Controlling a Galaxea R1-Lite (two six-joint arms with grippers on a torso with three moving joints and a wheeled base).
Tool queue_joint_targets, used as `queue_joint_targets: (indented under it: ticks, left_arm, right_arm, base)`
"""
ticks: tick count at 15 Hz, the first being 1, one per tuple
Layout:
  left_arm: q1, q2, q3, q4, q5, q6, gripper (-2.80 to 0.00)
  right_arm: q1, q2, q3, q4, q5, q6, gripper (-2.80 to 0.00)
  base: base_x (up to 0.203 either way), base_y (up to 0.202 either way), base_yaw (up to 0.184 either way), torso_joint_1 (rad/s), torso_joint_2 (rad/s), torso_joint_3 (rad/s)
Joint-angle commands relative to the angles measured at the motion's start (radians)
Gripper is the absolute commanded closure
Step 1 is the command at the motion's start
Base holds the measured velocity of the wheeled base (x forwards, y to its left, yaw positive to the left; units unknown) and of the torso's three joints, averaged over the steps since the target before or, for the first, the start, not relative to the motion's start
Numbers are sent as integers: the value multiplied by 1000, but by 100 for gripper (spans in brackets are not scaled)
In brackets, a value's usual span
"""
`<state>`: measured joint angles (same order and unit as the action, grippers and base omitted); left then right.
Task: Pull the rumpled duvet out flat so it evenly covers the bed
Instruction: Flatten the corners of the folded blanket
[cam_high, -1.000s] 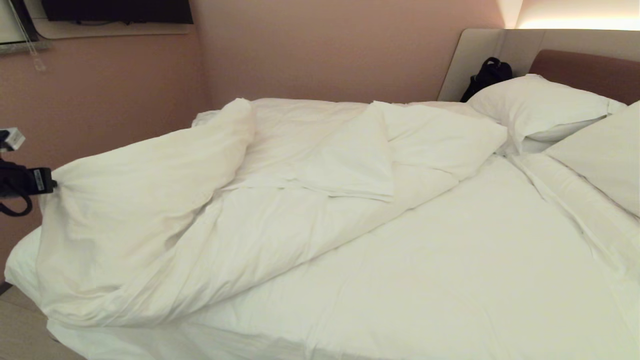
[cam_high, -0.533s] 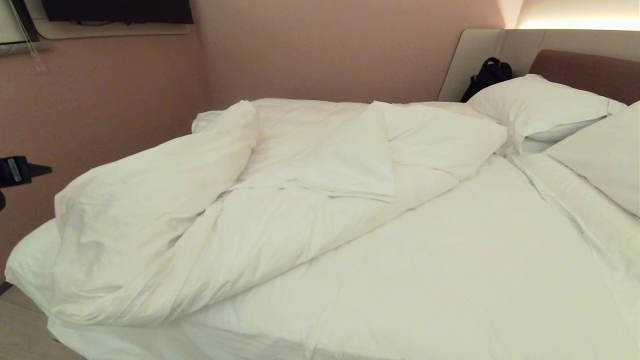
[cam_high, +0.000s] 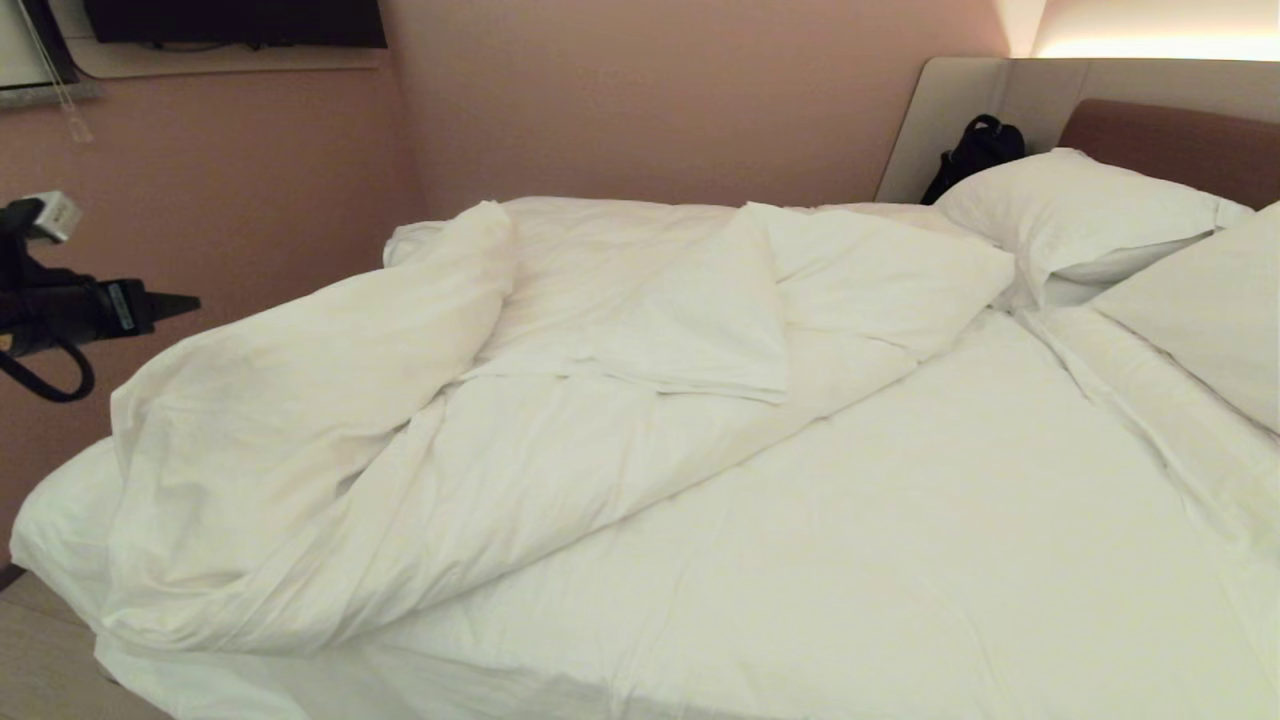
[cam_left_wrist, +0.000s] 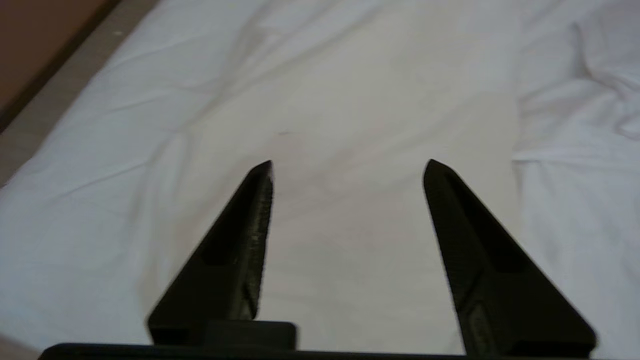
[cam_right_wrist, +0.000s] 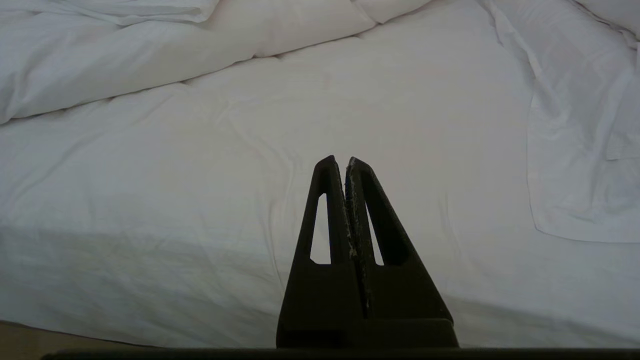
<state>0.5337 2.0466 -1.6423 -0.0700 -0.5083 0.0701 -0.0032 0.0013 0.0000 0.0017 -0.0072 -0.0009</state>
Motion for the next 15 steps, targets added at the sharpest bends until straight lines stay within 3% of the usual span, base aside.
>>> queue_joint_targets:
  ticks: [1,5,9,12,15]
  left_arm:
    - [-65,3,15,-6,0,8,0]
    - [-195,43,26,-13,38,127,0]
    - [-282,118,-16,-39,197,135,0]
    - [-344,191,-72,-47,379,124,0]
    - [-408,271,-142,-70,482,113,0]
  right_arm:
    - [0,0,0,0,0,-1,0]
    - [0,0,0,0,0,-1,0]
    - [0,0,0,0,0,-1,0]
    - [0,0,0,0,0,0,0]
    - [0,0,0,0,0,-1,0]
  base:
    - [0,0,0,0,0,0]
    - [0,0,0,0,0,0]
    - [0,0,0,0,0,0]
    - [0,0,0,0,0,0]
    - [0,0,0,0,0,0]
